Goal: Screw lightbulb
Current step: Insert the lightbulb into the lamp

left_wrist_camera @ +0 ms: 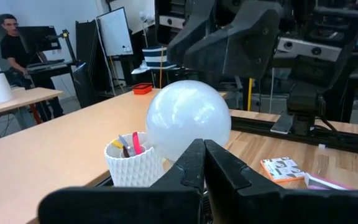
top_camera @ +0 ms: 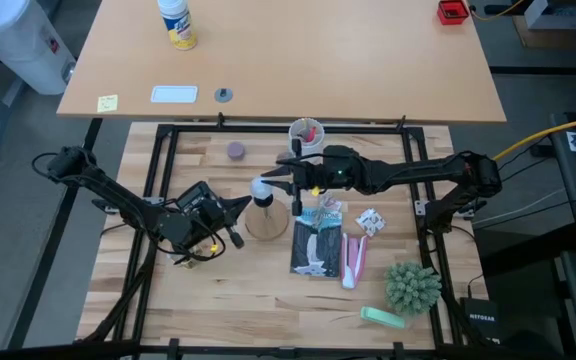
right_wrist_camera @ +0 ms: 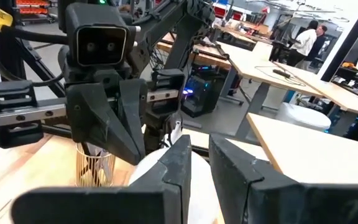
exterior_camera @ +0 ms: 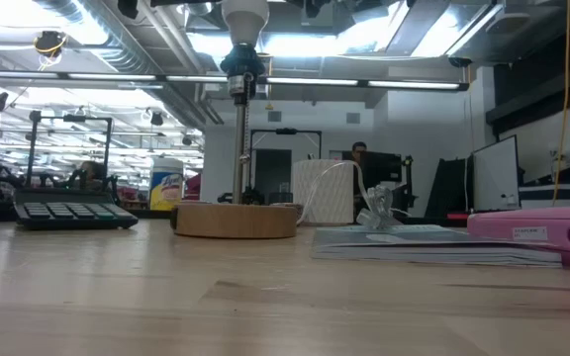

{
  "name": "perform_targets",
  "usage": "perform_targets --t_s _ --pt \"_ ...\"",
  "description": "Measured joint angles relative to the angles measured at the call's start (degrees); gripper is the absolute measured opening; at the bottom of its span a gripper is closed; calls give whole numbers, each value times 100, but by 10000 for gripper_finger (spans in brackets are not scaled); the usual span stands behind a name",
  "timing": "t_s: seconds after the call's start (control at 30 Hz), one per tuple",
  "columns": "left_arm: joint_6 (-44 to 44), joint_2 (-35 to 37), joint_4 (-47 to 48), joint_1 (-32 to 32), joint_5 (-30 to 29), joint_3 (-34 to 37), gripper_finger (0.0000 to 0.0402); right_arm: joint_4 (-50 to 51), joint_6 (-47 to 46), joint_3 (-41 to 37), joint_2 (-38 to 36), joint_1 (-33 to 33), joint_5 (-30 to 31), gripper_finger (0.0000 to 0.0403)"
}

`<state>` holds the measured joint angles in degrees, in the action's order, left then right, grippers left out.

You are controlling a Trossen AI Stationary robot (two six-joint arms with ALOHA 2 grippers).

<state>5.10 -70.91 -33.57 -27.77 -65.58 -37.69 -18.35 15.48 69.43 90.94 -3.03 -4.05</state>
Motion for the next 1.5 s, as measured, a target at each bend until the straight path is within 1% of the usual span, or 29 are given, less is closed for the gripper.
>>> perform_targets --t_s 0.37,0.8,1.0,1.13,1.5 --pt "0 0 -1 7 -2 0 1 29 -82 21 175 0 -4 62" --pt "0 2 1 12 -3 0 1 137 -86 20 164 7 -4 62" --pt "-20 2 16 207 3 0 1 151 -88 15 164 5 -10 62" --pt "-20 2 34 328 13 0 1 172 -304 11 166 -7 -149 62" --pt "-20 4 45 397 -196 0 1 385 -443 11 169 5 -549 62"
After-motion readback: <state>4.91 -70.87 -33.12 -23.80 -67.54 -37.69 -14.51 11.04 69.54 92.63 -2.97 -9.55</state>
